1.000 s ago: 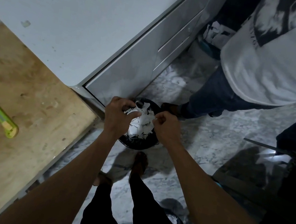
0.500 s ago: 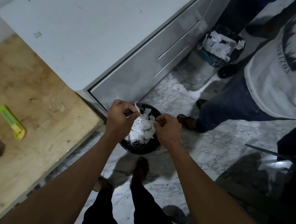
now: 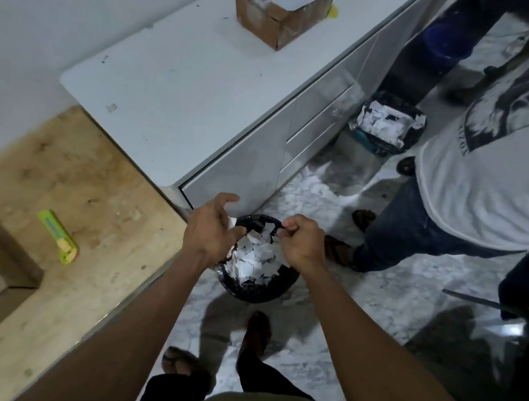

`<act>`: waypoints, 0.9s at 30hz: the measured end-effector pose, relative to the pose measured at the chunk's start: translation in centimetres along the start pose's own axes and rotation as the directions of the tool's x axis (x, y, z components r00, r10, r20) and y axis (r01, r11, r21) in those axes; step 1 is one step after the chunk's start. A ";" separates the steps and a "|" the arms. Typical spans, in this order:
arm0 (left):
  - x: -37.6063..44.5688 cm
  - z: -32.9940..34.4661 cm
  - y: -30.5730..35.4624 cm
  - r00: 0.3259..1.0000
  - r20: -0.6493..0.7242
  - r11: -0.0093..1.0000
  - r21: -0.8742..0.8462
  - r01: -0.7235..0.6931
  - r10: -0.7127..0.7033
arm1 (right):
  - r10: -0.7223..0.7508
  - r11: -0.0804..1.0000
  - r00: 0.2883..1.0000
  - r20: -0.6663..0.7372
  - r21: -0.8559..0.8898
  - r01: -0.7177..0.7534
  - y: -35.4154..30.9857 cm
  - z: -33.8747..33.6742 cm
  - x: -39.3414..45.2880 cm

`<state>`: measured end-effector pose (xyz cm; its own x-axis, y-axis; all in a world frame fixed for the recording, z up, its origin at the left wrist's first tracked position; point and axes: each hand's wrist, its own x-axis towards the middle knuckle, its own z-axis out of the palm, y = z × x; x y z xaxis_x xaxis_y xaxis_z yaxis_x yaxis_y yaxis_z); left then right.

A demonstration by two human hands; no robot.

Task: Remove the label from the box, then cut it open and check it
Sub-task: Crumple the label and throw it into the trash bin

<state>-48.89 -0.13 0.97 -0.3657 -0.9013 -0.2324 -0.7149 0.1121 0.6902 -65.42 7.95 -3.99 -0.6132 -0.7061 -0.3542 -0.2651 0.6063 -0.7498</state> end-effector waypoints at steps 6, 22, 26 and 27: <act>-0.2 -2.2 0.5 0.967 0.242 0.983 0.140 -0.121 0.084 | -0.038 0.995 0.999 -0.012 -0.090 0.037 -1.1 0.0 -0.7; 0.2 -1.4 1.4 0.980 0.196 0.974 -0.225 0.011 0.034 | -0.103 0.985 0.995 0.002 -0.138 0.102 -1.2 -1.7 -0.8; 0.8 -0.3 1.5 0.986 0.162 0.968 -0.252 0.004 0.038 | -0.085 0.988 0.996 0.002 -0.132 0.084 -0.9 -2.9 -0.1; 0.8 -0.3 1.8 0.988 0.144 0.966 -0.257 -0.014 0.052 | -0.081 0.986 0.997 -0.003 -0.146 0.079 -0.8 -3.1 0.2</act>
<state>-50.30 -0.81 2.21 -0.4846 -0.8245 -0.2921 -0.5323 0.0130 0.8465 -67.61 8.49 -1.73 -0.5918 -0.7517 -0.2910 -0.4190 0.5953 -0.6856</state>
